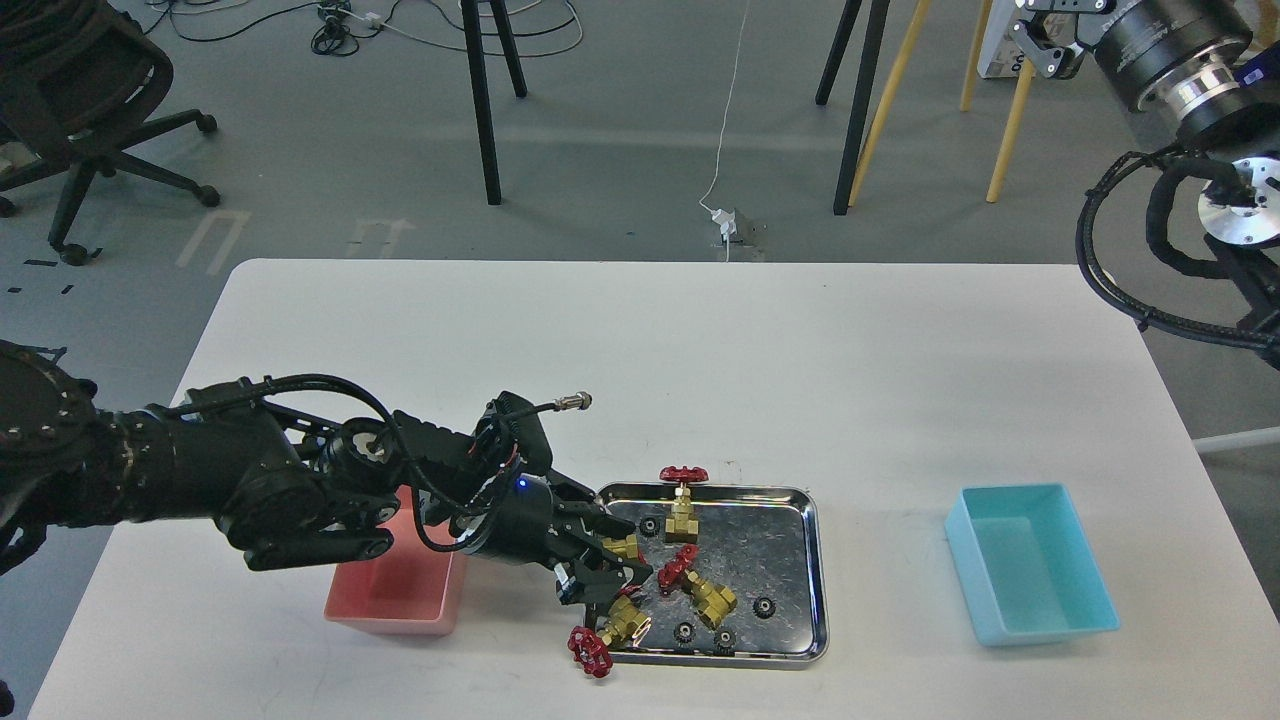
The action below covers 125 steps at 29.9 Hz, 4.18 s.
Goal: Place valve in pink box and gear in blue box
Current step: 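Grasp a brass valve with red handwheel from the tray with left gripper, then carry the valve over the pink box and release it, then raise the left gripper and move the right gripper over the tray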
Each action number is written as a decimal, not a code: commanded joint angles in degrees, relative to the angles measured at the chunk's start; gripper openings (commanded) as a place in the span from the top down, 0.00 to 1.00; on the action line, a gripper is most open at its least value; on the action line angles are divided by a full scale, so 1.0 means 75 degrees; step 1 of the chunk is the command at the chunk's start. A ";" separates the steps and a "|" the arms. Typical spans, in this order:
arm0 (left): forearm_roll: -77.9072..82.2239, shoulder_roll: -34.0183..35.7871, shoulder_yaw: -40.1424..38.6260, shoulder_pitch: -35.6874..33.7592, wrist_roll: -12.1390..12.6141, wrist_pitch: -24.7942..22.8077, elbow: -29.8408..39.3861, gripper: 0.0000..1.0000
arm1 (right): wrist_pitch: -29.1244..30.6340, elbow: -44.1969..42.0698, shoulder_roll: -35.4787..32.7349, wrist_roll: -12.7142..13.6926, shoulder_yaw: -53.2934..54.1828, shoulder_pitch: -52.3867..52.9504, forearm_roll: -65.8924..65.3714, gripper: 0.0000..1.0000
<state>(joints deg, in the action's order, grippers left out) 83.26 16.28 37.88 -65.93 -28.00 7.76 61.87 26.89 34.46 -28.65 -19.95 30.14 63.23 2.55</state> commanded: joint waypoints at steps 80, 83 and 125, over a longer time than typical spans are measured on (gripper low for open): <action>0.1215 0.5365 -0.1722 0.1208 -0.0001 0.0137 0.2052 0.89 | -0.0503 0.0023 0.0586 0.0000 0.0142 0.1390 0.0011 0.01; 0.1215 0.5166 -0.1722 0.1361 -0.0001 0.0254 0.1840 0.89 | -0.0503 0.0023 0.0586 0.0000 0.0142 0.1390 0.0011 0.01; 0.0771 0.4825 -0.2237 0.1607 -0.0001 0.0219 0.1547 0.38 | -0.0444 -0.0048 0.0551 -0.0012 0.0154 0.0593 0.0011 0.01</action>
<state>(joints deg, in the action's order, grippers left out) 90.89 52.14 23.03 -53.72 -28.00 9.73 73.24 23.61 34.22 -24.52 -19.95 31.24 69.12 2.64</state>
